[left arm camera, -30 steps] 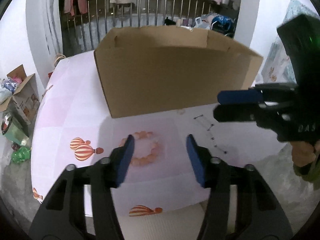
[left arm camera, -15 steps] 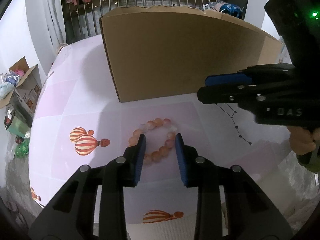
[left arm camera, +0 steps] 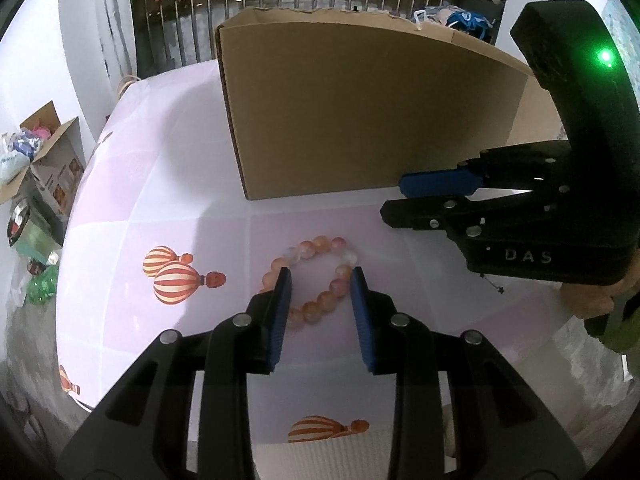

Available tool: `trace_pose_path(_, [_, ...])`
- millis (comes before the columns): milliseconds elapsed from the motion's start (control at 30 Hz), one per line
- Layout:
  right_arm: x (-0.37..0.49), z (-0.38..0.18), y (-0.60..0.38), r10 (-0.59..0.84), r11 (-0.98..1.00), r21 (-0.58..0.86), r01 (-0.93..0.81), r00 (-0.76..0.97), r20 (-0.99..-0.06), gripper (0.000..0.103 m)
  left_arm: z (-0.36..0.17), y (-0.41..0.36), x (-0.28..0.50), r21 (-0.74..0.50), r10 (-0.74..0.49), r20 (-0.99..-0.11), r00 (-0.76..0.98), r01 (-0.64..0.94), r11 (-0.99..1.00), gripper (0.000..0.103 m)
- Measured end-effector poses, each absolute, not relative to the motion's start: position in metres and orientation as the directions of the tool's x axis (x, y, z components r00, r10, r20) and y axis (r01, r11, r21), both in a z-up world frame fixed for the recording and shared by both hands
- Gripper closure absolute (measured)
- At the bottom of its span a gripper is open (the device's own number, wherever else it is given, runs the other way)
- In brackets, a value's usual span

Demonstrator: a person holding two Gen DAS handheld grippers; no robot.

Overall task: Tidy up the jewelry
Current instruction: 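Move the open left tool back over the pink bead bracelet, then move the open right tool over the small gold ring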

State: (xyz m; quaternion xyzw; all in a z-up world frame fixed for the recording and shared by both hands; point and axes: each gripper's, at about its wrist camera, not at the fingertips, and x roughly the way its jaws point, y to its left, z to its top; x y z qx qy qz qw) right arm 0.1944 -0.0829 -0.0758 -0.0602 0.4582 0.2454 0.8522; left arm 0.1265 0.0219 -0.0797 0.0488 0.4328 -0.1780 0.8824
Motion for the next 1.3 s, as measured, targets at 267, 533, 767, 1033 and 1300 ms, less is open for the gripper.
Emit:
trace_pose_path(267, [0.195,-0.074,-0.088,0.354,0.88,0.145,-0.453,0.42,-0.835,0.075,-0.077,0.019,0.128,-0.056,-0.239,-0.801,0.549,0.328,0.943,0.074])
trace_pose_path(533, [0.182,-0.075,-0.096,0.356,0.883,0.165,-0.439,0.398,-0.846,0.075,-0.077,0.017,0.127,-0.047,-0.221,-0.809,0.545,0.314,0.948,0.074])
trace_pose_path(767, [0.172,-0.073,-0.107,0.353,0.89,0.18,-0.418,0.384,-0.853,0.075,-0.076,0.016,0.125,-0.044,-0.215,-0.811,0.545,0.31,0.95,0.074])
trace_pose_path(1033, [0.155,-0.073,-0.117,0.346,0.902,0.192,-0.387,0.381,-0.857,0.075,-0.076,0.017,0.125,-0.04,-0.211,-0.811,0.545,0.309,0.95,0.074])
trace_pose_path(1300, [0.14,-0.065,-0.126,0.381,0.9,0.22,-0.376,0.434,-0.816,0.075,-0.077,0.018,0.121,-0.037,-0.21,-0.81,0.548,0.309,0.95,0.074])
